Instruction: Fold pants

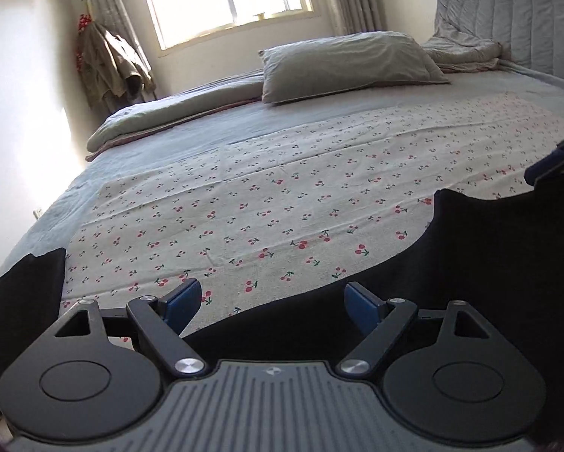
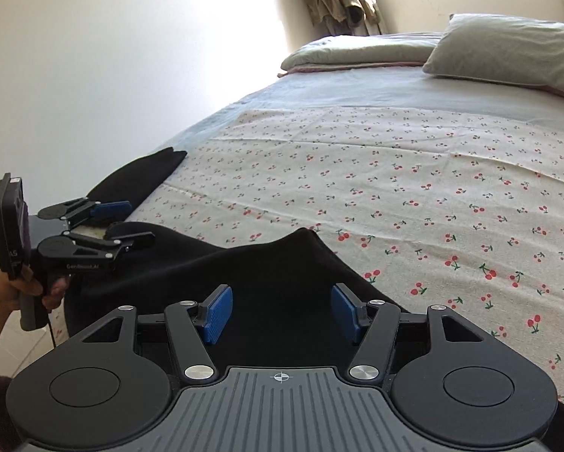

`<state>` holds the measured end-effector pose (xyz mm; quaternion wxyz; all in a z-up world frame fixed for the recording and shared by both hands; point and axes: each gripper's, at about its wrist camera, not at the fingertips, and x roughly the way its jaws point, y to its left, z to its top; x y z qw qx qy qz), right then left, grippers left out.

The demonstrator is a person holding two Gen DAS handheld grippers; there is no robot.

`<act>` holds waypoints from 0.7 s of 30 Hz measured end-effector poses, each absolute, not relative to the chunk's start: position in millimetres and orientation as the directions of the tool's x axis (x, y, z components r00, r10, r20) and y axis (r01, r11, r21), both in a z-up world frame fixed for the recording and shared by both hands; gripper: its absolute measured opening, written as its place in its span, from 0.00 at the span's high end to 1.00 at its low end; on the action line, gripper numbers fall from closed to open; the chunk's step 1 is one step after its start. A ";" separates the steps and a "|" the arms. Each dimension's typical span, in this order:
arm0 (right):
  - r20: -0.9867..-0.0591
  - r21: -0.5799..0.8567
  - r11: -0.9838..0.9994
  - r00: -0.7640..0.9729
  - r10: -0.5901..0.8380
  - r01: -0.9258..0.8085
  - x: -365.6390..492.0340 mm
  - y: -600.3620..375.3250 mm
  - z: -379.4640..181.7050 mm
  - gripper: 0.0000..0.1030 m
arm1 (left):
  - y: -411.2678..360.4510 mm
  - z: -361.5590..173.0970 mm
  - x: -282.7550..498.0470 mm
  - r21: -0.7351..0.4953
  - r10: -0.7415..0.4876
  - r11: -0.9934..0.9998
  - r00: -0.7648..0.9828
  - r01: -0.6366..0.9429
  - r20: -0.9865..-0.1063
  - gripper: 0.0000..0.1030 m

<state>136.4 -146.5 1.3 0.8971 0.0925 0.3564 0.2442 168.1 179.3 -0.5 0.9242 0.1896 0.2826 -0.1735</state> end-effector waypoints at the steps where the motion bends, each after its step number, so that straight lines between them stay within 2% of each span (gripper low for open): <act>1: -0.597 0.354 0.864 0.624 0.504 -0.358 144.1 -145.3 -2.1 0.43 | 182.5 -3.9 177.6 0.250 -0.227 0.853 0.757 0.458 -0.613 0.17; 10: -0.587 0.476 0.833 0.605 0.539 -0.281 199.5 -131.0 -25.3 0.43 | 219.0 -23.2 238.2 0.013 -0.347 0.831 0.537 0.556 -0.769 0.18; 11: -0.589 0.479 0.834 0.605 0.536 -0.273 202.7 -128.7 -27.4 0.43 | 219.9 -25.5 239.6 -0.008 -0.354 0.830 0.515 0.557 -0.781 0.29; 12: -0.591 0.481 0.836 0.606 0.532 -0.265 204.5 -127.0 -29.2 0.47 | 219.4 -27.8 239.1 -0.028 -0.367 0.824 0.495 0.566 -0.788 0.51; 13: -0.592 0.484 0.835 0.605 0.533 -0.262 205.6 -125.2 -30.7 0.53 | 218.2 -29.6 235.4 -0.044 -0.386 0.818 0.489 0.574 -0.782 0.69; 14: -0.593 0.484 0.833 0.600 0.537 -0.266 206.5 -123.3 -31.9 0.69 | 216.0 -30.7 229.8 -0.044 -0.391 0.820 0.502 0.571 -0.772 0.87; 15: -0.594 0.474 0.839 0.607 0.528 -0.266 205.5 -121.4 -32.3 0.84 | 212.2 -31.0 221.0 -0.012 -0.376 0.828 0.540 0.561 -0.753 0.89; 17: -0.588 0.425 0.865 0.647 0.487 -0.265 200.5 -117.8 -31.9 0.93 | 202.3 -33.2 199.2 0.100 -0.326 0.841 0.646 0.532 -0.690 0.91; 19: -0.580 0.381 0.889 0.682 0.445 -0.256 197.0 -114.4 -32.6 0.97 | 201.1 -35.5 187.1 0.143 -0.278 0.878 0.730 0.456 -0.624 0.92; 21: -0.585 0.337 0.911 0.706 0.399 -0.236 197.2 -107.5 -34.9 0.98 | 203.6 -41.8 191.6 0.111 -0.237 0.921 0.765 0.373 -0.599 0.91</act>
